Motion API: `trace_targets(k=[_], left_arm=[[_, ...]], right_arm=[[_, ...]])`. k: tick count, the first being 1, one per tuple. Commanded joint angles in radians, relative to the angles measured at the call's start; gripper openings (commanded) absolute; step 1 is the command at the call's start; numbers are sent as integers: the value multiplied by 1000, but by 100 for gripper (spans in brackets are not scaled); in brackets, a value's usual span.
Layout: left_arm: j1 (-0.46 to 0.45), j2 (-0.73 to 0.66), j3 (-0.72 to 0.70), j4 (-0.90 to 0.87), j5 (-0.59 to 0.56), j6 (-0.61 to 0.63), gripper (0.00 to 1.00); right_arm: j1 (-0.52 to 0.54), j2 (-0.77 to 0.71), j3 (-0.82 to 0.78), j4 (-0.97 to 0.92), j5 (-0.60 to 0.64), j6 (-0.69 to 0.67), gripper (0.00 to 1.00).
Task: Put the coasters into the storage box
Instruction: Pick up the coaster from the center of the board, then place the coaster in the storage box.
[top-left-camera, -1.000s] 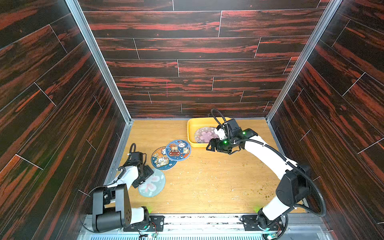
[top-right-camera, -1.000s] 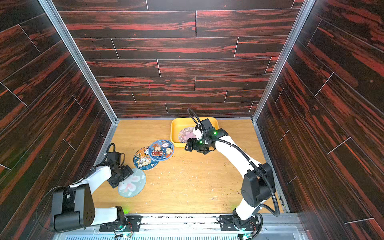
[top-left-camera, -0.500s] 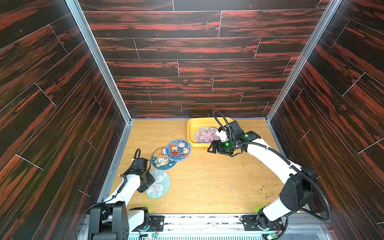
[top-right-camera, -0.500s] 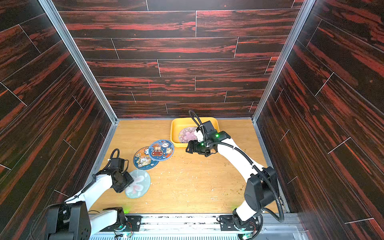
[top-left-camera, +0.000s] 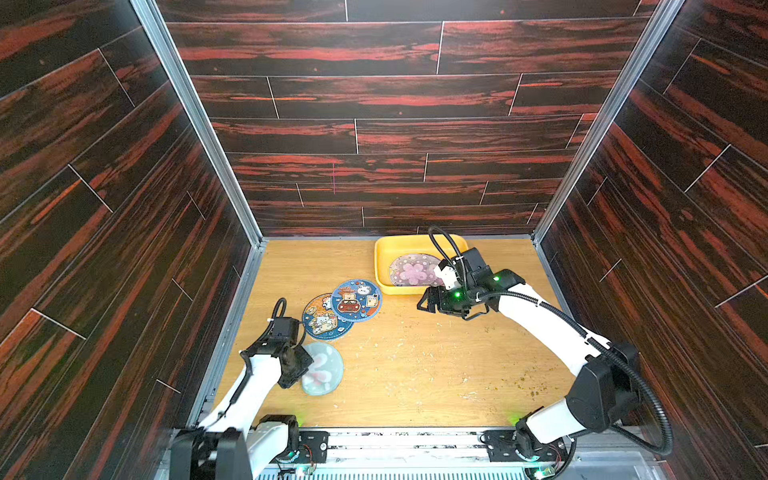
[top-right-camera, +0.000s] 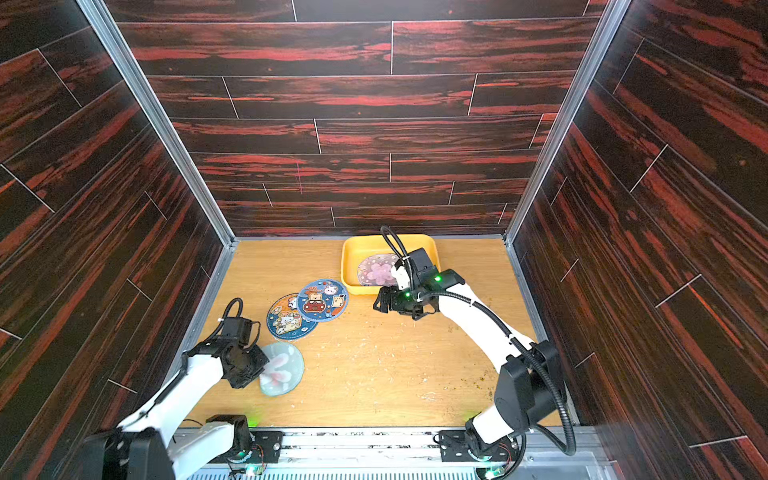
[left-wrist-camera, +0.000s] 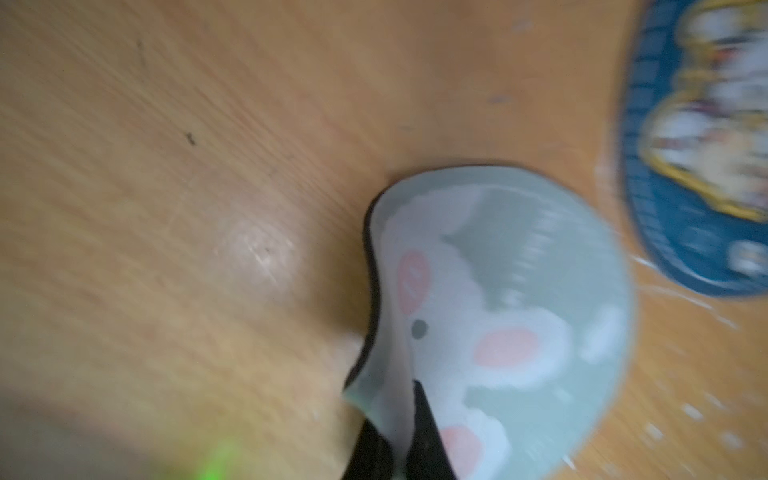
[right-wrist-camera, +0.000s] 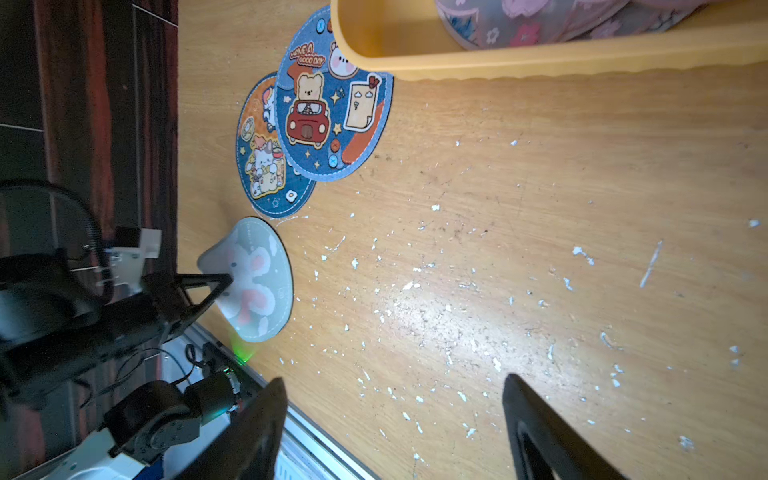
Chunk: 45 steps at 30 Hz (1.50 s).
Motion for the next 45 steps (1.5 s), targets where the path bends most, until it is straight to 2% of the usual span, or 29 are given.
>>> trace_targets(k=[1, 7, 16, 28, 38, 45], left_arm=[[-40, -66, 79, -131, -11, -30, 0], [-133, -98, 243, -178, -40, -75, 0], [-243, 95, 554, -131, -26, -64, 0], [-343, 541, 1002, 60, 89, 10, 0], [-393, 973, 1454, 158, 244, 76, 0], [-411, 1282, 1839, 196, 320, 79, 0]], right_arm=[[6, -45, -33, 19, -24, 13, 82], [4, -61, -85, 47, -39, 28, 82], [-6, -89, -154, 89, -61, 60, 82], [-62, -153, -239, 123, -65, 100, 83], [-109, -167, -262, 138, -67, 110, 83], [-131, -173, -278, 147, -67, 115, 83]])
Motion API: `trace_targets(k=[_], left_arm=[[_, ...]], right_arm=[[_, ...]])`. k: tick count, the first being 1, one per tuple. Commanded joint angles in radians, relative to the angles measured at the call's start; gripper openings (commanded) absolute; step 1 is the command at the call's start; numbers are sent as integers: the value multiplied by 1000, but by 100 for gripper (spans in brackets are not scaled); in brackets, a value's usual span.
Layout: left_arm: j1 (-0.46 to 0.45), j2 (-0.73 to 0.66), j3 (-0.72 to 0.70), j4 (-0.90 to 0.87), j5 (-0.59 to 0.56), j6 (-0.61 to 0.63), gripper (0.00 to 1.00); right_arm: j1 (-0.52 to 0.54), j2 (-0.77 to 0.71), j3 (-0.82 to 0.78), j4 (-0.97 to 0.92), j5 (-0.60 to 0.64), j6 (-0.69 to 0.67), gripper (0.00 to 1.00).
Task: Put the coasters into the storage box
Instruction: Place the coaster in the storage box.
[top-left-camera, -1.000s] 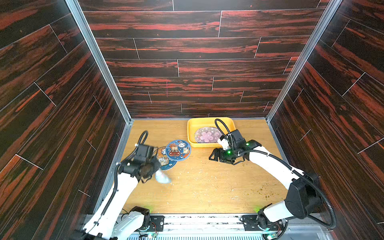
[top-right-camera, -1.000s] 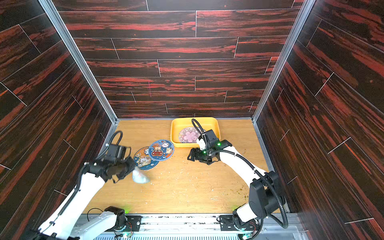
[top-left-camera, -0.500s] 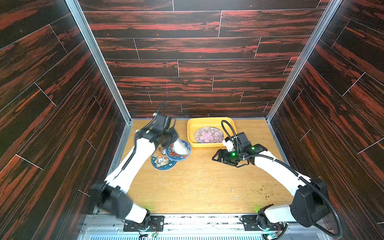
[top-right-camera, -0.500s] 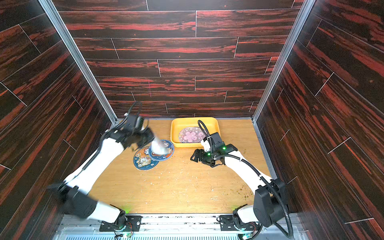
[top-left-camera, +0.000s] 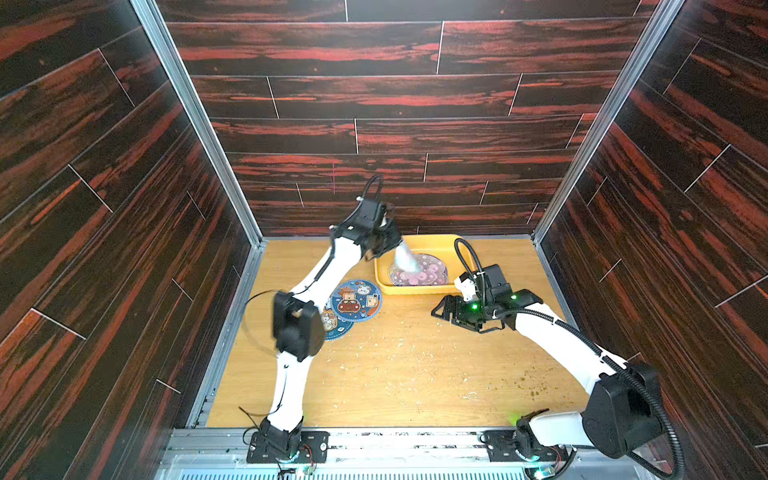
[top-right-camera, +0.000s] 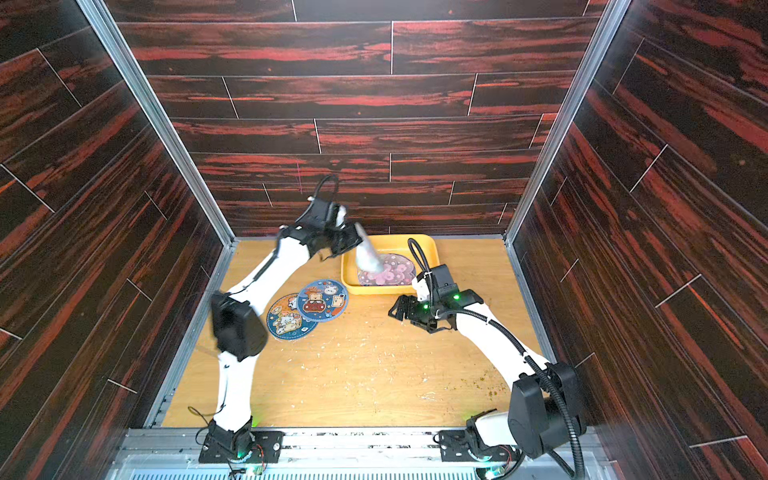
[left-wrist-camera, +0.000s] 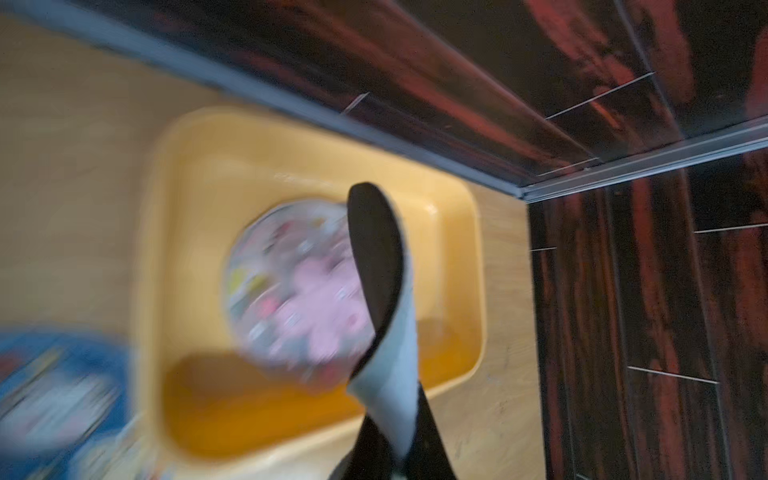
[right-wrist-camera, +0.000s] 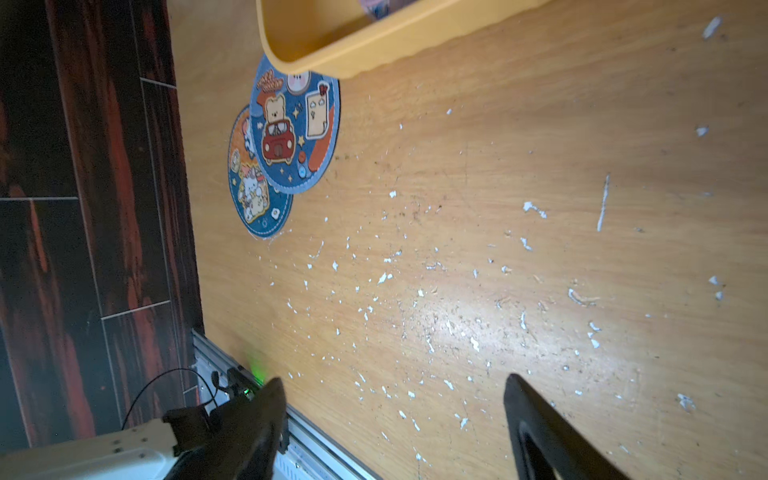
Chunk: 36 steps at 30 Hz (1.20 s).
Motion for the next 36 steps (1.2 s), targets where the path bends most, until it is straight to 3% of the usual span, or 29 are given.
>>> trace_targets(k=[1, 4, 9, 17, 20, 24, 26, 36], left_arm=[[-7, 97, 166, 34, 63, 17, 0], [-8, 172, 194, 103, 78, -15, 0], [-13, 269, 243, 52, 64, 9, 0], [-13, 269, 153, -72, -41, 81, 2], [-13, 249, 140, -122, -89, 102, 14], [-13, 196, 97, -144, -148, 119, 42], [-13, 166, 70, -144, -158, 127, 51], [-13, -23, -123, -117, -172, 174, 72]], right_arm=[[-11, -29, -23, 3, -10, 9, 83], [-16, -27, -25, 3, -10, 7, 83], [-21, -18, -17, 1, -10, 4, 83], [-22, -10, -9, 1, -10, 7, 84], [-22, -9, -3, -1, -10, 8, 84], [-21, -9, -6, 1, -10, 8, 84], [-21, -9, -8, 5, -10, 10, 84], [-21, 1, 4, 4, -33, 4, 84]])
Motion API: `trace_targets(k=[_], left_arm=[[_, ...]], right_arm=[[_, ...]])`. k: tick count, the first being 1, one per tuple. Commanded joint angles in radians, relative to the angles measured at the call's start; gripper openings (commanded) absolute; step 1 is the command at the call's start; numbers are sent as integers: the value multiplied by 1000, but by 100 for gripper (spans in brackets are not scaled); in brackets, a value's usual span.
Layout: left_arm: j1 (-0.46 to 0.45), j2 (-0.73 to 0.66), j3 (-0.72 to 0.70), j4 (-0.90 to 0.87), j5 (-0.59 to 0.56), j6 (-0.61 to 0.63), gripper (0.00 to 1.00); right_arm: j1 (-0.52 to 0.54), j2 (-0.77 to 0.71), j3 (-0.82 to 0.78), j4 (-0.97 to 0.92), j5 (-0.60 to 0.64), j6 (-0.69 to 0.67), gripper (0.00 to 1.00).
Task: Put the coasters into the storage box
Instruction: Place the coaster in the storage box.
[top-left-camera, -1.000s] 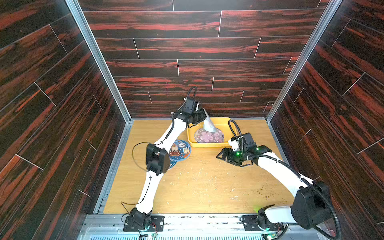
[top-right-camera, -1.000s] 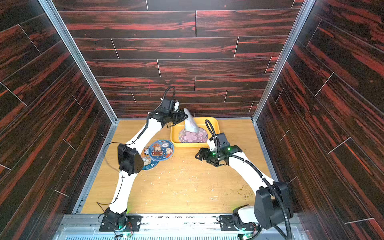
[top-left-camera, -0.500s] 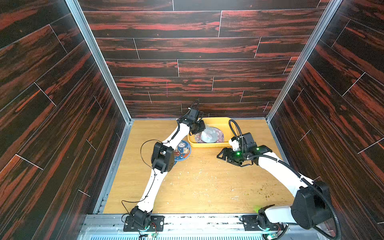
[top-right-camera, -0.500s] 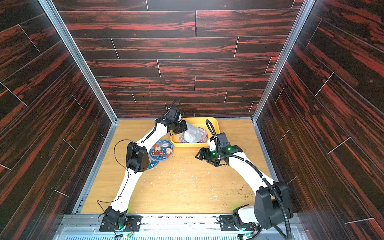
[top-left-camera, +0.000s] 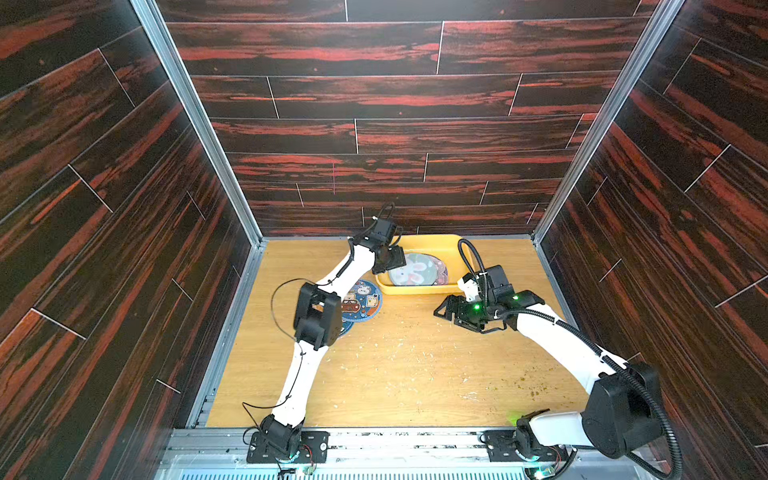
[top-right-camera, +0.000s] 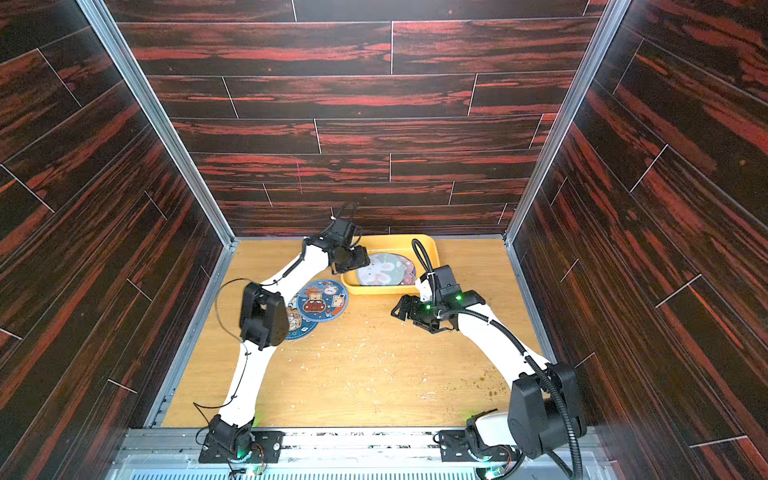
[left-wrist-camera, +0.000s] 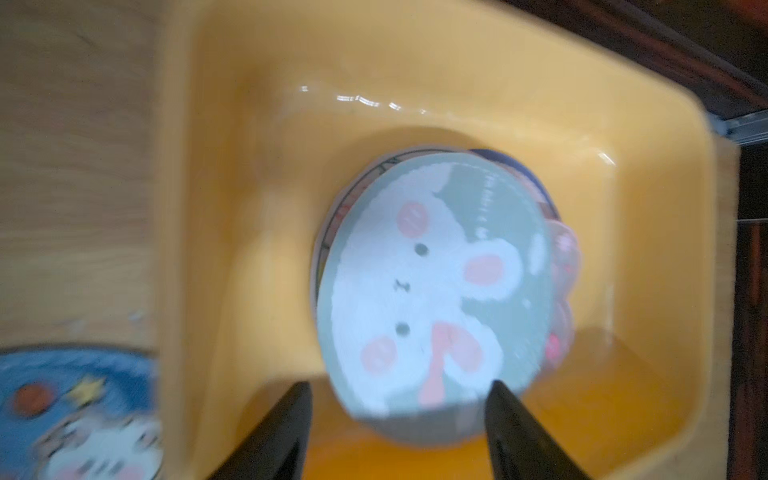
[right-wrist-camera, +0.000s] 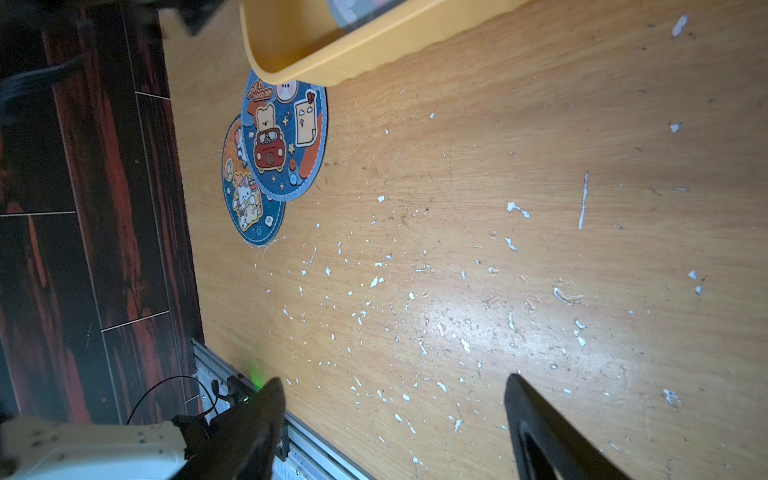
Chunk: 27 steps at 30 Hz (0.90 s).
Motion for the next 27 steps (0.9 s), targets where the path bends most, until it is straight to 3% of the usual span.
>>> trace_targets(k=[1, 8, 17, 22, 27], left_arm=[[-1, -146, -82, 11, -27, 37, 73], [40, -337, -337, 50, -66, 53, 76], [188, -512, -647, 54, -111, 107, 79], [246, -499, -671, 61, -118, 162, 79], [255, -406, -588, 73, -122, 215, 77]], right_arm=[[-2, 2, 19, 0, -40, 0, 84], [-3, 5, 31, -3, -48, -2, 84], [12, 13, 43, -6, -50, 0, 84], [32, 38, 59, 0, -50, 3, 84], [48, 62, 82, -2, -47, 5, 84]])
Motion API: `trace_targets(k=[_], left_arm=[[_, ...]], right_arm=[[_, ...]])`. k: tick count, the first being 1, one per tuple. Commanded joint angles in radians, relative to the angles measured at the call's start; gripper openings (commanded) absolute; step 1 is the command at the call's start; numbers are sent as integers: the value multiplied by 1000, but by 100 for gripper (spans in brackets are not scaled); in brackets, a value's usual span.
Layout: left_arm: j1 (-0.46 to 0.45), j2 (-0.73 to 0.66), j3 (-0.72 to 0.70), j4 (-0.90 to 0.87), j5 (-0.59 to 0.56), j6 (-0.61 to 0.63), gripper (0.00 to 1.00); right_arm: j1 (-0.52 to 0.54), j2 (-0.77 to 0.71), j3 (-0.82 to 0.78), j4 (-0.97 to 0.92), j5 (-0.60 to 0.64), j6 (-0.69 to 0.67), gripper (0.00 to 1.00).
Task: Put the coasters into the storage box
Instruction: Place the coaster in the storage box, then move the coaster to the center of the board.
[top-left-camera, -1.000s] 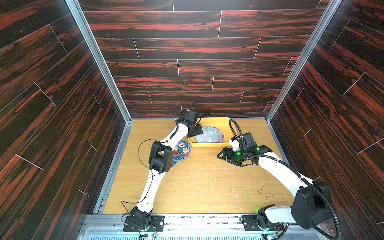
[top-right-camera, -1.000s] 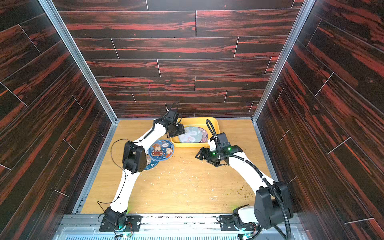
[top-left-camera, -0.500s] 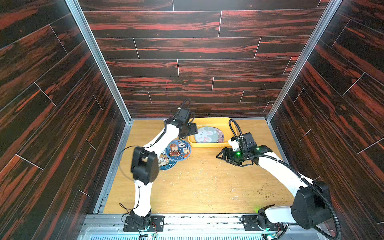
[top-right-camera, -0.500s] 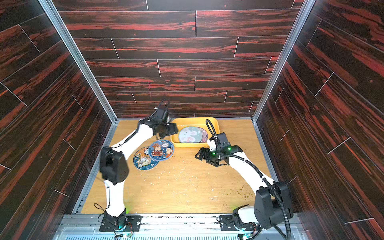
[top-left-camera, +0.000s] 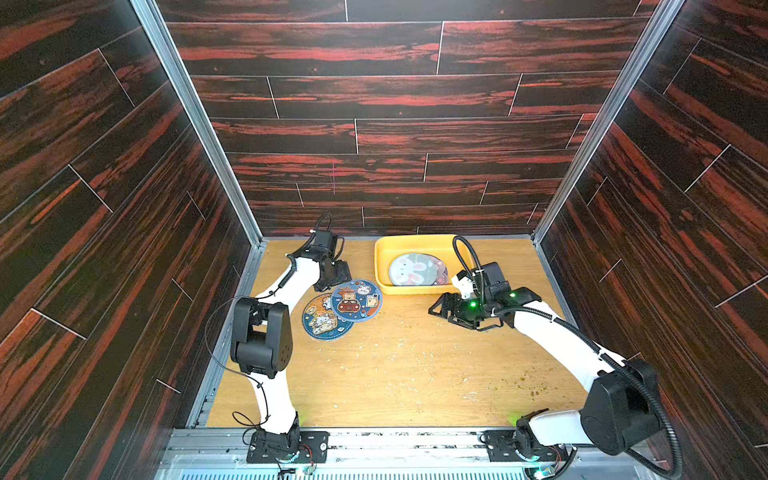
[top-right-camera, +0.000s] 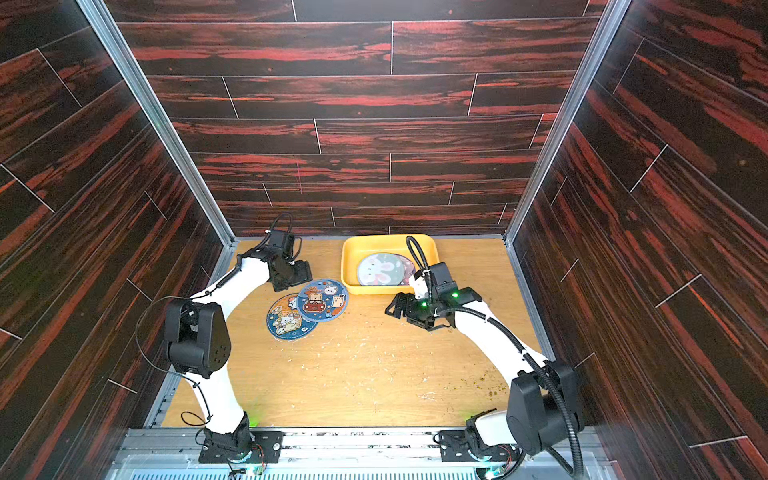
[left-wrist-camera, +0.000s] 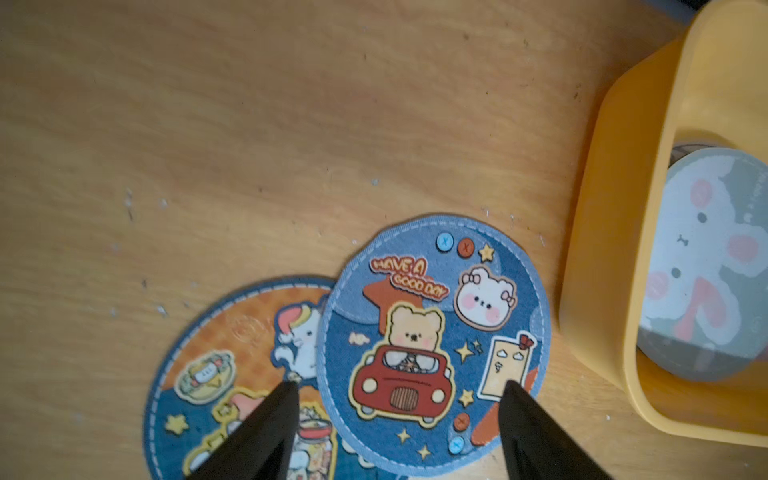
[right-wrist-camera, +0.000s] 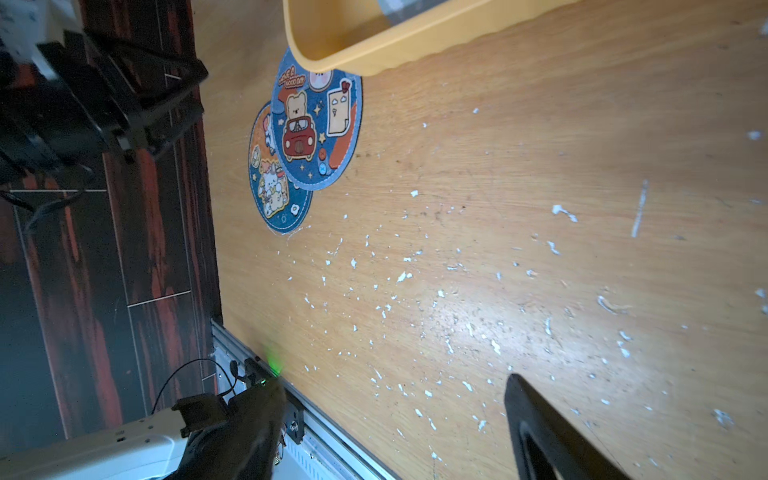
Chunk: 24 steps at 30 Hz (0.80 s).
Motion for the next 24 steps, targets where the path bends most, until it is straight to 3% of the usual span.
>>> trace_targets(k=[1, 10, 24], left_arm=[[-7, 62, 78, 7, -19, 74, 76], [1, 268, 271, -34, -20, 93, 74], [-3, 425, 380, -61, 26, 93, 73]], right_arm=[[11, 36, 34, -1, -4, 4, 84], [17, 18, 35, -22, 19, 19, 84], [18, 13, 41, -45, 51, 27, 84]])
